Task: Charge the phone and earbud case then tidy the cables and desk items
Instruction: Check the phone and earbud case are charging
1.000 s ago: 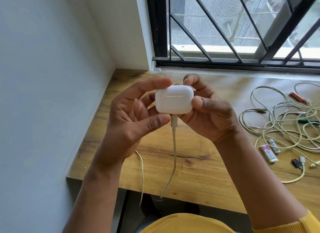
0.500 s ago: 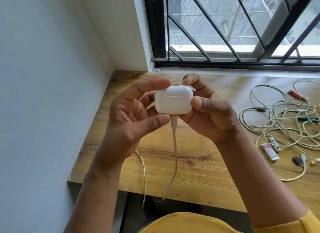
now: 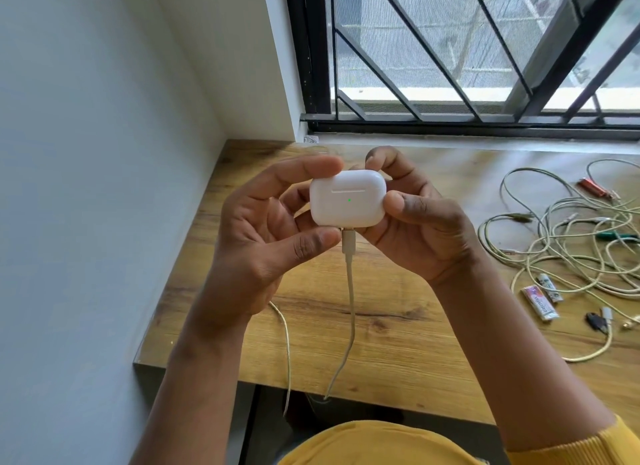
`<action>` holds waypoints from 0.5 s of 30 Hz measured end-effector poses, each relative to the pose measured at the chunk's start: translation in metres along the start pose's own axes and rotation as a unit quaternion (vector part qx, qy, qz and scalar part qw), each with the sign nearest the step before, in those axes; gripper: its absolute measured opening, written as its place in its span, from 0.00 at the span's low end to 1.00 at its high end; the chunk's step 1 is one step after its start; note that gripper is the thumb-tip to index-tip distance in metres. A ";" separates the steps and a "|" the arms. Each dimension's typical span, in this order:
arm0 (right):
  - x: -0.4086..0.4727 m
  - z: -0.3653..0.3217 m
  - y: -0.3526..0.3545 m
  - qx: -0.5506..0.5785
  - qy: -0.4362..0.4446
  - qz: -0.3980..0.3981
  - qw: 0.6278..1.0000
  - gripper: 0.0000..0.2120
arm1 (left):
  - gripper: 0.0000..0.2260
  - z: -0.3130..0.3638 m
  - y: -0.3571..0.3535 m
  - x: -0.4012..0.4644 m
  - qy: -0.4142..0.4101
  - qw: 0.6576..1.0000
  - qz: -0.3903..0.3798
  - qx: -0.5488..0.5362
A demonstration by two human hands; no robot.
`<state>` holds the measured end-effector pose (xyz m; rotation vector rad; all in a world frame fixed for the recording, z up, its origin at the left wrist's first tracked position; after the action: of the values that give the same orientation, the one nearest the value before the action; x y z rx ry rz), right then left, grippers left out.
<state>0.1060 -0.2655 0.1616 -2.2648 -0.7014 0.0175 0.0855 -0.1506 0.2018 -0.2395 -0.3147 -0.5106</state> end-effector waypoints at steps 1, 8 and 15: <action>0.000 0.000 0.001 -0.002 0.000 0.000 1.000 0.17 | 0.23 -0.001 0.000 0.000 0.001 1.000 0.001 0.001; 0.000 -0.001 0.005 -0.005 -0.004 -0.001 1.000 0.17 | 0.23 -0.004 0.000 0.003 0.001 1.000 0.002 -0.002; 0.001 -0.002 0.006 0.005 -0.005 -0.005 1.000 0.19 | 0.23 -0.006 0.000 0.005 0.001 1.000 0.002 -0.004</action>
<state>0.1101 -0.2698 0.1593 -2.2536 -0.7157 0.0283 0.0907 -0.1549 0.1985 -0.2470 -0.3100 -0.5085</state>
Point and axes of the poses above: each hand's wrist, its own x-axis towards the middle knuckle, its own y-axis out of the back of the hand, z = x × y, the point moved 10 cm from there along x, towards the middle knuckle, and after that the axes turned 1 degree about -y, right-handed, at the moved point
